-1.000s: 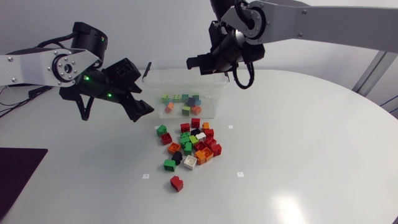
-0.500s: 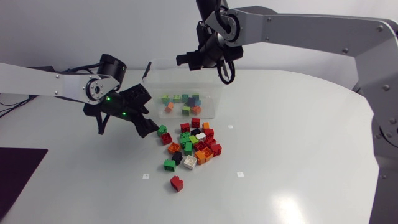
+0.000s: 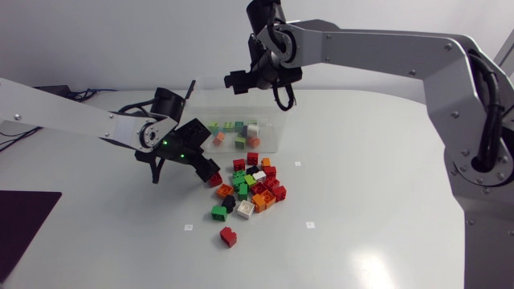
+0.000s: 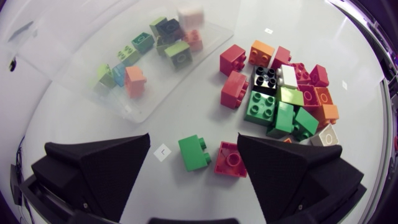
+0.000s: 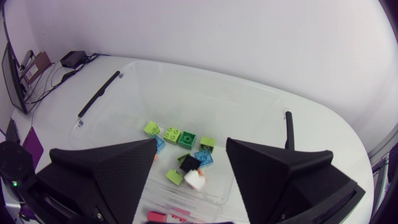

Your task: Place the duplo bricks in the container

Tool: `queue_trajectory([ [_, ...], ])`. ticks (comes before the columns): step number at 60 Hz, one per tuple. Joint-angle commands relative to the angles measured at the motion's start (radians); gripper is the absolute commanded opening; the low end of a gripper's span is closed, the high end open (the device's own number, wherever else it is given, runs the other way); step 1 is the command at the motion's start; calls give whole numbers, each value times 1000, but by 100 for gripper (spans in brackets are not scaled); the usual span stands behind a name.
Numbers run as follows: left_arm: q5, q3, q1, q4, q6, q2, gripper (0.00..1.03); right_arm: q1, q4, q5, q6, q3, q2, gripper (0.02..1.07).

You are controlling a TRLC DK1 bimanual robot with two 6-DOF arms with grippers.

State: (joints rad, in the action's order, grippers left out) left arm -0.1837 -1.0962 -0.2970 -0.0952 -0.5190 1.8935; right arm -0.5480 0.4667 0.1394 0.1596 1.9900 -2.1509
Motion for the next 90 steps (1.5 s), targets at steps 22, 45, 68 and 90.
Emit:
queue_trajectory([
  [22,66,6,6,71,105,69,86,6,-114,9,-12,-361,272,102],
  [45,66,21,6,71,111,95,58,8,-204,2,-17,-749,494,102],
  [68,66,59,7,74,111,88,20,-7,-218,16,43,-898,484,102],
  [90,66,157,9,74,106,-22,19,-41,-178,40,97,-766,264,99],
])
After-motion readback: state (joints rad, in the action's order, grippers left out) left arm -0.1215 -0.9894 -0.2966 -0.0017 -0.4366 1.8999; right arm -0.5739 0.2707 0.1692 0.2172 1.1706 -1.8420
